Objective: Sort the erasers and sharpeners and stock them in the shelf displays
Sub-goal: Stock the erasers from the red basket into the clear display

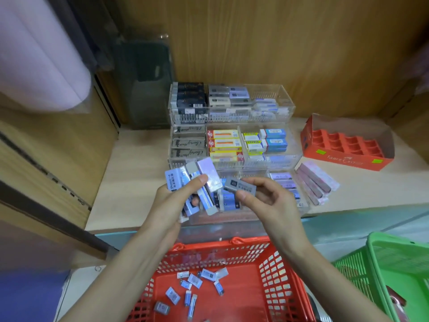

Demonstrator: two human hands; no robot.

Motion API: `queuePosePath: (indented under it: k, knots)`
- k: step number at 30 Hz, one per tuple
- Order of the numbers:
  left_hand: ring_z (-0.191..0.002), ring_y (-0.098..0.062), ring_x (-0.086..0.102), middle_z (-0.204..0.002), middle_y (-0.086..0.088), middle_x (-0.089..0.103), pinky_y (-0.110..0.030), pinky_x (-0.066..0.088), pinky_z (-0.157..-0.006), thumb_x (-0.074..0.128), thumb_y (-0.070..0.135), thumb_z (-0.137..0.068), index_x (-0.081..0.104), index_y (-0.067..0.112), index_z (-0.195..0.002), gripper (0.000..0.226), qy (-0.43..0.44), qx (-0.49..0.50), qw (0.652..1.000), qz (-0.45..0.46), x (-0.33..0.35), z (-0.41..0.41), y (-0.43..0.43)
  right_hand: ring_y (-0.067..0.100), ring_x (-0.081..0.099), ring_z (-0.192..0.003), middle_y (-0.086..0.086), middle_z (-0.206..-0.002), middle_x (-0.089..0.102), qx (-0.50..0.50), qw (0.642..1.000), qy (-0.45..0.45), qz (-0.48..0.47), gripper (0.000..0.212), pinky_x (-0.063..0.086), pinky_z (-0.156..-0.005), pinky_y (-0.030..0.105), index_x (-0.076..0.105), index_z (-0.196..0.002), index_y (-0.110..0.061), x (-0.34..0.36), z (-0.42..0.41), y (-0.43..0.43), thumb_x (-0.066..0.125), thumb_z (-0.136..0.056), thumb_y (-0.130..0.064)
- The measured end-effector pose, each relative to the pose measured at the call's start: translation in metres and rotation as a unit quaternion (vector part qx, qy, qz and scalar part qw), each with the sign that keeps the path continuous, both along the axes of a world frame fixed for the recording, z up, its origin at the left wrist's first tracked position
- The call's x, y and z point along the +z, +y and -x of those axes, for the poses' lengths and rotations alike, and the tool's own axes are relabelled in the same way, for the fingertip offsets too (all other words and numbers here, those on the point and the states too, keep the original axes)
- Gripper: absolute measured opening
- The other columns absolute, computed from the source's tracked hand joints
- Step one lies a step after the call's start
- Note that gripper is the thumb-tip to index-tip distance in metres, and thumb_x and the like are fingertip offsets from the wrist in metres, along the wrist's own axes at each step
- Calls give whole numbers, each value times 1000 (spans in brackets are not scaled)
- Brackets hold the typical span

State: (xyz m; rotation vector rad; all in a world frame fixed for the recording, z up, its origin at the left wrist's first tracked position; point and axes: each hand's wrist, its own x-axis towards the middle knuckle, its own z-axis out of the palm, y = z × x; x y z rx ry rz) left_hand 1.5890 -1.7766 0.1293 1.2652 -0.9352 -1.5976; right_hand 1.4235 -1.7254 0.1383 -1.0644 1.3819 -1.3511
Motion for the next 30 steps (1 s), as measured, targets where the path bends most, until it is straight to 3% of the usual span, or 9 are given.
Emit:
queuePosePath:
  k: [6,11,13,18,21,24,27,30]
  knots:
    - [-44,-12,39,-50,-2,44,-26,31,-50,74,27,-67,59,11,-73,22,26,31,999,-6,9,7,-19,-2,48,-56,1,-82,66,10,993,118,25,25,37,-58,9,70,-87,-29,3,13,-27,77,-73,-9]
    - [-47,-15,38,-50,-5,43,-29,32,-57,75,28,-62,59,11,-73,26,48,62,997,6,20,10,-45,3,52,-64,4,-85,69,-1,991,121,51,23,42,-65,13,70,-88,-30,13,25,-66,78,-73,-15]
    - [-47,-15,38,-51,-6,44,-30,31,-59,76,28,-62,62,11,-75,26,61,72,995,12,23,9,-56,4,55,-71,-3,-85,68,-12,984,161,69,22,44,-69,13,68,-89,-32,19,31,-88,78,-73,-20]
    - [-41,-12,40,-48,-4,46,-28,31,-54,73,20,-77,66,8,-83,16,54,85,995,23,28,14,-84,7,55,-85,-15,-87,62,-42,947,294,123,17,37,-72,8,65,-92,-25,31,49,-155,75,-78,-23]
    - [-38,-14,38,-45,-6,44,-22,31,-43,75,23,-77,61,7,-71,21,18,97,995,11,22,16,-97,11,50,-98,-7,-98,64,-42,911,388,130,25,31,-72,14,67,-103,-15,36,54,-191,71,-82,-28]
    - [-39,-18,39,-45,-10,46,-25,34,-48,78,24,-74,58,6,-62,29,6,103,995,-5,18,15,-101,12,48,-106,-5,-104,67,-4,889,444,116,28,37,-82,23,68,-105,-18,37,52,-215,70,-82,-34]
    - [-39,-19,41,-45,-12,47,-28,36,-53,78,23,-74,58,4,-55,33,3,100,995,-22,17,12,-102,14,60,-96,-3,-97,70,20,915,394,86,27,49,-85,33,71,-101,-18,38,53,-228,73,-79,-34]
    - [-40,-20,43,-46,-12,48,-29,39,-54,78,23,-74,58,3,-58,32,-6,90,995,-29,18,12,-104,5,58,-70,-2,-81,65,2,956,285,65,26,46,-61,11,70,-101,-8,45,66,-229,74,-80,-23]
